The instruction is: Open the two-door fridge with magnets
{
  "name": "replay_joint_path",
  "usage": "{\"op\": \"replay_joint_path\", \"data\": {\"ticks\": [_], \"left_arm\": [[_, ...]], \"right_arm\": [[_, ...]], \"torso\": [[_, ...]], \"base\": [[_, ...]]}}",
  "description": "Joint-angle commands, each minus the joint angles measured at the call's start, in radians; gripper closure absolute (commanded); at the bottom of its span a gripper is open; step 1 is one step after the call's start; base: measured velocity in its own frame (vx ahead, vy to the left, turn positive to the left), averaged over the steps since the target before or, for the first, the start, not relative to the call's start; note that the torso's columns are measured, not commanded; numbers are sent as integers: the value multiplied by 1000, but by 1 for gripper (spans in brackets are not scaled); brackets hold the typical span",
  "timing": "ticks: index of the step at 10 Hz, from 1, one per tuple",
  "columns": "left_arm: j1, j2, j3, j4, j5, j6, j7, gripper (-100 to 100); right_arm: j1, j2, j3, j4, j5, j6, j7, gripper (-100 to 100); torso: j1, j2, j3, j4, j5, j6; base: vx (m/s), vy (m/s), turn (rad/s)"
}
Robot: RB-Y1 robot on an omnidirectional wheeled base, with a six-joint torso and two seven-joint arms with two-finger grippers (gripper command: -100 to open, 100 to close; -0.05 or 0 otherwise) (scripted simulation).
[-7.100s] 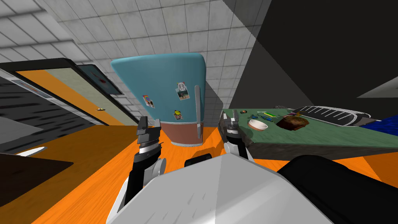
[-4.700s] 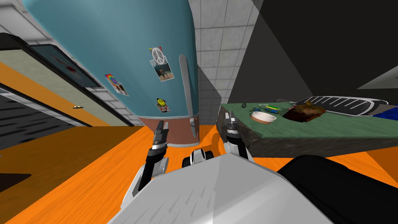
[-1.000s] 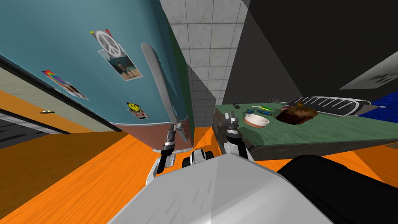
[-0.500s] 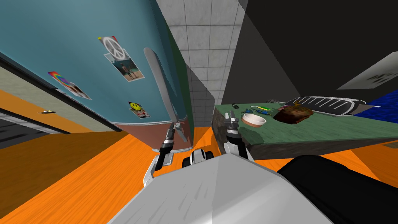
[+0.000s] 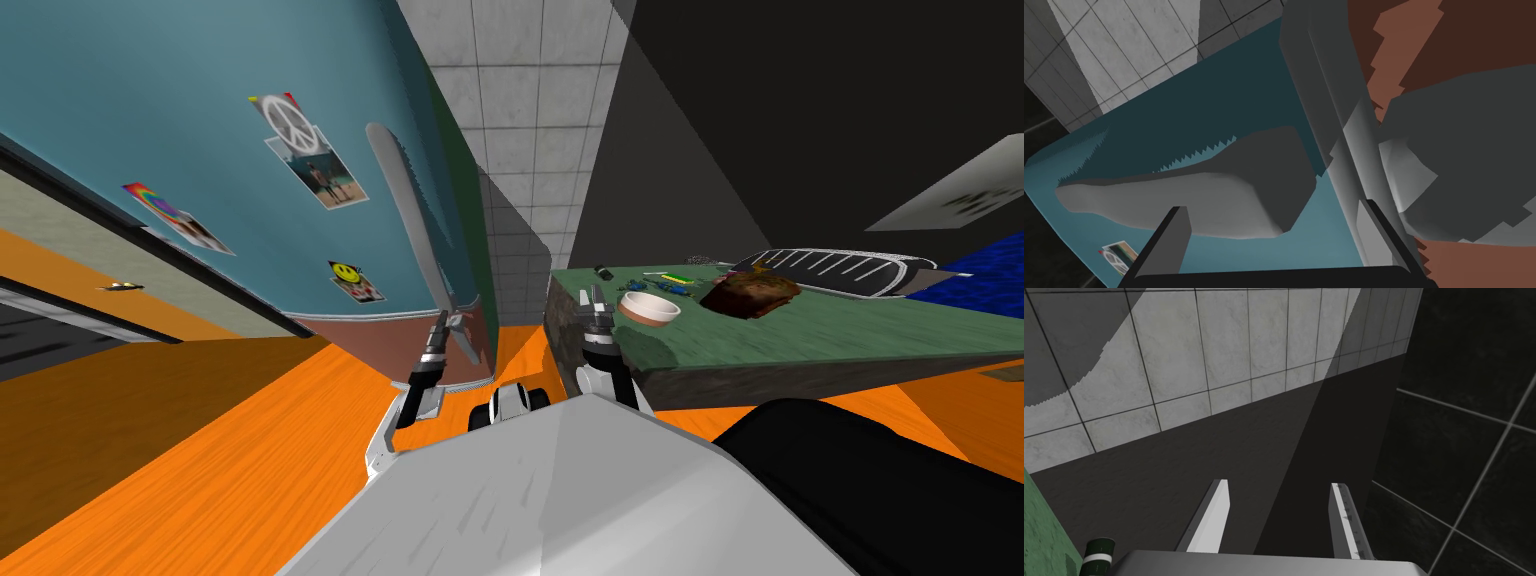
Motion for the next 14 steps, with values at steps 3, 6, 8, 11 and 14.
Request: {"op": "replay_joint_path", "data": {"ticks": [3,6,8,11,14], "left_arm": [[-28,13,8,-50,-6,122,2,-100],[-45,21,15,-78,-10,201,3,-100],[-54,26,18,-92,-11,249,3,-100],[-73,38,25,-118,-15,319,4,-100],[-82,45,28,-130,-17,377,5,-100]], "right_arm": [[0,0,0,0,0,0,0,0],[0,0,0,0,0,0,0,0],[0,0,0,0,0,0,0,0],[0,0,0,0,0,0,0,0],[0,0,0,0,0,0,0,0]], "torso": [[0,2,1,1,0,-1],[2,5,3,2,0,-3],[2,5,3,2,0,-3],[2,5,3,2,0,-3],[1,4,2,2,0,-3]], "base": [[-16,-31,-3],[-18,-32,0],[-21,-31,0],[-24,-27,2],[-16,-29,0]]}}
